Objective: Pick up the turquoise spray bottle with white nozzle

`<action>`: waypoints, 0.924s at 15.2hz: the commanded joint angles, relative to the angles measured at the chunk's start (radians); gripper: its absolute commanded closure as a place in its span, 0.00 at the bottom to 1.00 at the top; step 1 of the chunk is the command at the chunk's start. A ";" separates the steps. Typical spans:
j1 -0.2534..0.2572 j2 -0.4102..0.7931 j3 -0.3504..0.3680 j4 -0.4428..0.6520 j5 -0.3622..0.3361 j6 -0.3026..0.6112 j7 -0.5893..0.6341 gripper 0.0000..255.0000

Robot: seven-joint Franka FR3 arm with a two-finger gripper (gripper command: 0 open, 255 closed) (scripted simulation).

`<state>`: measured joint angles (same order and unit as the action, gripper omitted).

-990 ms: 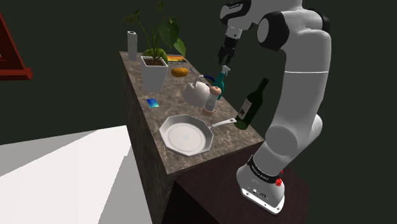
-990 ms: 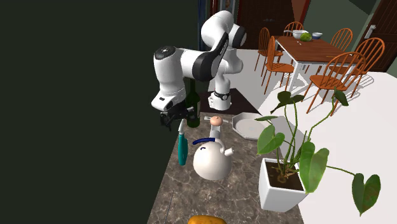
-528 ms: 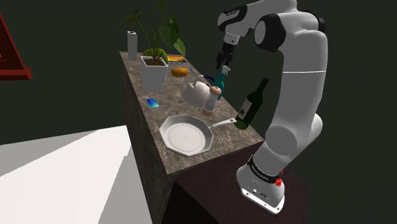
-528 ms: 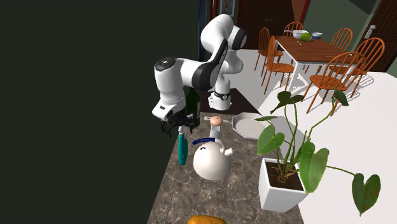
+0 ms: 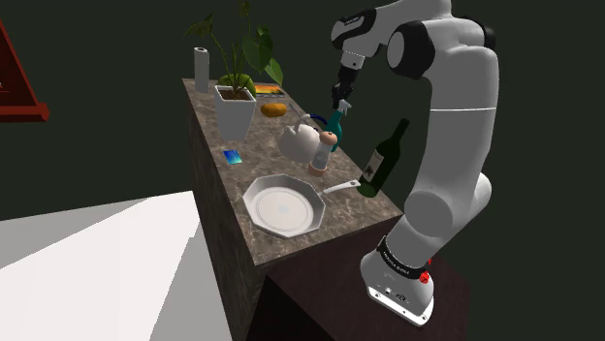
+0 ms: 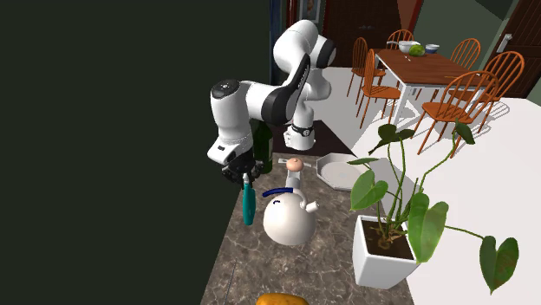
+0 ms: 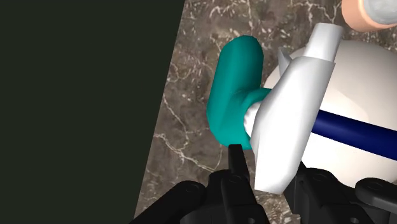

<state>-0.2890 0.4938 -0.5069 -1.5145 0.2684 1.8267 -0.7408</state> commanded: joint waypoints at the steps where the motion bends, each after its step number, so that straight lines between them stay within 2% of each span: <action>1: 0.000 0.000 0.000 -0.001 0.000 0.000 0.000 1.00; 3: 0.001 -0.001 0.000 -0.003 -0.001 0.001 0.000 1.00; 14: -0.007 -0.028 -0.010 0.107 -0.018 -0.131 0.017 1.00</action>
<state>-0.2958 0.4696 -0.5158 -1.4145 0.2523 1.7062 -0.7255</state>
